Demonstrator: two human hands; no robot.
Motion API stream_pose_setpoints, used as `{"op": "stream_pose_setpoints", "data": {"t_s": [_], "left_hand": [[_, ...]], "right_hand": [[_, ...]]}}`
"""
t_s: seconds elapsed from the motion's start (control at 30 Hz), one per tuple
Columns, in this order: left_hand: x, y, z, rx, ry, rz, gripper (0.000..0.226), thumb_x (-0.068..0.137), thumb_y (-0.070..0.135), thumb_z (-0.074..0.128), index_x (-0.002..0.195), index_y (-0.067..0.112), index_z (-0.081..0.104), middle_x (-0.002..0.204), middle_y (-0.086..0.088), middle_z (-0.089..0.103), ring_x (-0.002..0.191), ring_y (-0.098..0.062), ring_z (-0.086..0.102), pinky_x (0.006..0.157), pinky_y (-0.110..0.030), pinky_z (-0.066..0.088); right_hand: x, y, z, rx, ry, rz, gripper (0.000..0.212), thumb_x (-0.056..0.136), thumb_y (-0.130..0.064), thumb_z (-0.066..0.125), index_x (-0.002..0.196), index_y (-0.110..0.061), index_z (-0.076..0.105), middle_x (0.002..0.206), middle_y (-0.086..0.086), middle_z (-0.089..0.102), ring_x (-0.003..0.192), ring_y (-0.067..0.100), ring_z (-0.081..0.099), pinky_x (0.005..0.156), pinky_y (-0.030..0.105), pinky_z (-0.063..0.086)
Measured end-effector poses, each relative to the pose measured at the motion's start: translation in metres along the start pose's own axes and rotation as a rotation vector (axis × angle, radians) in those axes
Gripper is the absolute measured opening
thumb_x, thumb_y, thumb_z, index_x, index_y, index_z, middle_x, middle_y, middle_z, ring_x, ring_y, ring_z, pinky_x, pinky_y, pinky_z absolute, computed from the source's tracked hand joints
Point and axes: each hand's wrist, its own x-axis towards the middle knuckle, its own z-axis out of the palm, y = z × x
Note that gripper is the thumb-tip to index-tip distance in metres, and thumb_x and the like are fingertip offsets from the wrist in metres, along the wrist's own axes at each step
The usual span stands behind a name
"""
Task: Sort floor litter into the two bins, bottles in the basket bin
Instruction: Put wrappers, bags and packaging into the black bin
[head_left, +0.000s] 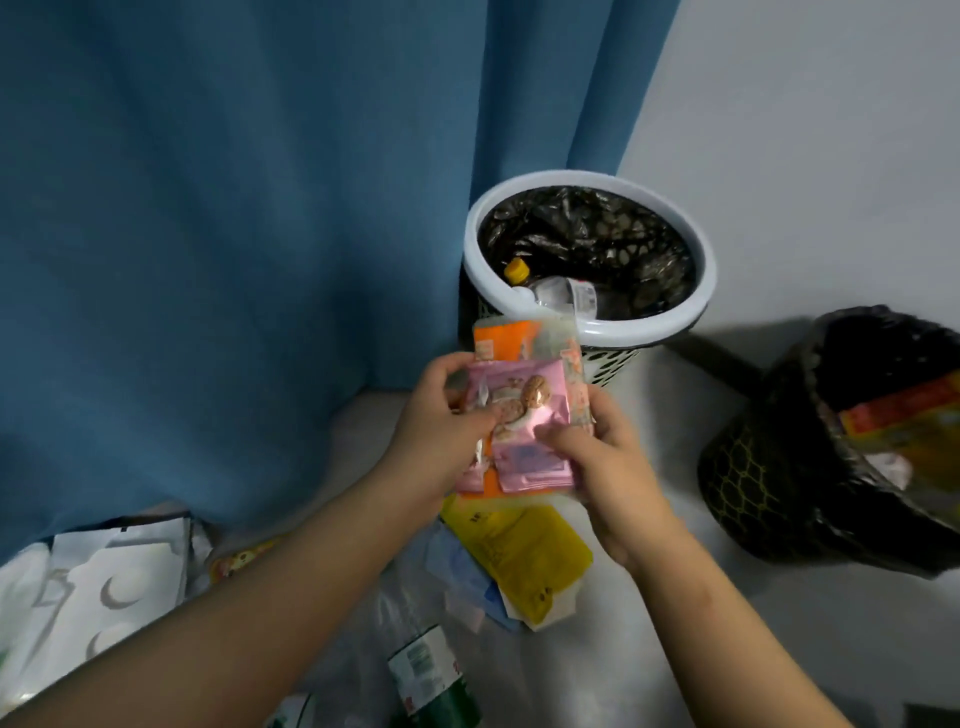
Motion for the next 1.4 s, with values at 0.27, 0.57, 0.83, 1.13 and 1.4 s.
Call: {"op": "stream_pose_setpoints", "data": {"t_s": [0.27,0.57,0.83,1.13,1.4], "left_hand": [[-0.004,0.054,0.095,0.010,-0.275,0.074,0.038,0.081,-0.002,0.064,0.102,0.026,0.049,0.097,-0.005,0.062,0.080,-0.018,0.062,0.068,-0.026,0.052],[-0.004,0.048,0.202,0.150,-0.426,0.019,0.048,0.083,0.010,0.065,0.126,0.018,0.047,0.118,-0.007,0.058,0.092,-0.018,0.058,0.073,-0.025,0.047],[-0.003,0.026,0.248,0.213,-0.461,-0.126,0.046,0.089,0.018,0.057,0.132,0.018,0.040,0.086,0.002,0.054,0.067,-0.007,0.051,0.054,-0.018,0.040],[0.017,0.003,0.269,0.379,-0.381,-0.019,0.036,0.088,0.019,0.056,0.123,0.023,0.050,0.119,-0.002,0.053,0.079,-0.012,0.052,0.059,-0.019,0.040],[0.026,-0.015,0.294,0.134,-0.387,-0.425,0.038,0.097,0.012,0.032,0.135,0.015,0.036,0.130,-0.010,0.052,0.112,-0.027,0.057,0.079,-0.033,0.044]], "right_hand": [[-0.026,-0.050,-0.068,0.109,0.294,-0.131,0.029,0.084,0.009,0.049,0.095,-0.017,0.058,0.084,0.005,0.068,0.064,0.012,0.068,0.051,0.024,0.053],[-0.044,-0.064,-0.156,0.161,0.670,-0.186,0.044,0.084,0.008,0.050,0.126,-0.006,0.046,0.116,0.022,0.062,0.101,0.038,0.063,0.083,0.050,0.055],[-0.043,-0.069,-0.220,0.227,0.884,-0.079,0.050,0.086,0.000,0.050,0.133,-0.010,0.038,0.118,0.016,0.057,0.081,0.025,0.064,0.049,0.030,0.053],[-0.020,-0.062,-0.237,0.148,0.886,-0.004,0.047,0.089,0.000,0.047,0.133,-0.011,0.034,0.115,0.013,0.054,0.081,0.022,0.062,0.061,0.034,0.053],[-0.023,-0.039,-0.248,-0.555,0.979,0.090,0.043,0.087,-0.025,0.053,0.129,-0.019,0.048,0.116,0.006,0.059,0.107,0.027,0.054,0.092,0.040,0.044]]}}
